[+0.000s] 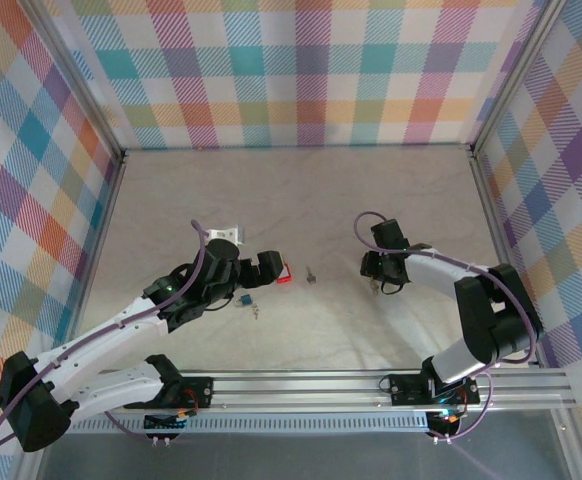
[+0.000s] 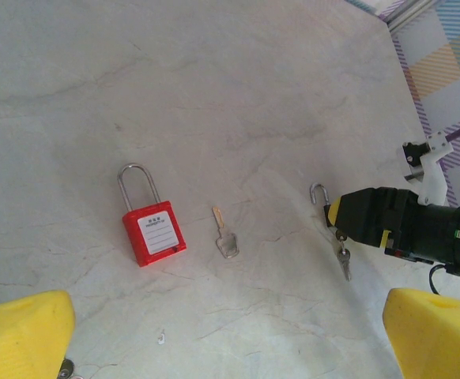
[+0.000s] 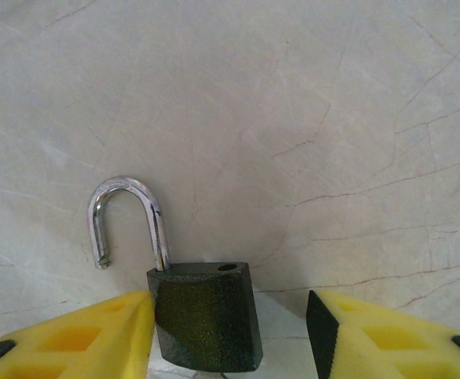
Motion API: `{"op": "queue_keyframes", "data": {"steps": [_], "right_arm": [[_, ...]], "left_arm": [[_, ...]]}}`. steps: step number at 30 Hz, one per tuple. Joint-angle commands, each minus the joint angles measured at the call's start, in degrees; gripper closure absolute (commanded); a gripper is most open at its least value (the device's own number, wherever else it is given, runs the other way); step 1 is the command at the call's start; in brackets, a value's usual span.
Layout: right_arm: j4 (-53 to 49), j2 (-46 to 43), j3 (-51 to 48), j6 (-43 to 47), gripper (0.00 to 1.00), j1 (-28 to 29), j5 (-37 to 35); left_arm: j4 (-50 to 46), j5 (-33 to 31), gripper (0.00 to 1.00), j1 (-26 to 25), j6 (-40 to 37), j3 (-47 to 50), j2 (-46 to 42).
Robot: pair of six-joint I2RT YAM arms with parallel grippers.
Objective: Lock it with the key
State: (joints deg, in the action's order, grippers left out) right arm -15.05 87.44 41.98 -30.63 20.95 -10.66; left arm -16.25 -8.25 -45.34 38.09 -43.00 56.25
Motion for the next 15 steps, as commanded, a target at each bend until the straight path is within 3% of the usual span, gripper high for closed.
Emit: {"op": "queue_keyframes", "data": {"steps": [1, 5, 8, 15], "right_arm": [[-1.2, 1.1, 1.2, 0.5, 0.46, -0.2, -0.1], [0.0, 2.6, 1.5, 0.9, 0.48, -0.2, 2.8], [-0.1, 3.0, 1.6, 0.7, 0.62, -0.3, 3.4], [0.3, 2.9, 0.9, -0.1, 0.62, -0.3, 4.1]], "left_arm": [[1.3, -1.1, 0.0, -0.7, -0.9, 0.3, -0.4], [1.3, -1.1, 0.0, -0.7, -0.9, 0.2, -0.3], [1.1, -1.0, 0.0, -0.8, -1.1, 0.0, -0.5], [1.1, -1.2, 0.0, -0.8, -0.9, 0.5, -0.7]]}}
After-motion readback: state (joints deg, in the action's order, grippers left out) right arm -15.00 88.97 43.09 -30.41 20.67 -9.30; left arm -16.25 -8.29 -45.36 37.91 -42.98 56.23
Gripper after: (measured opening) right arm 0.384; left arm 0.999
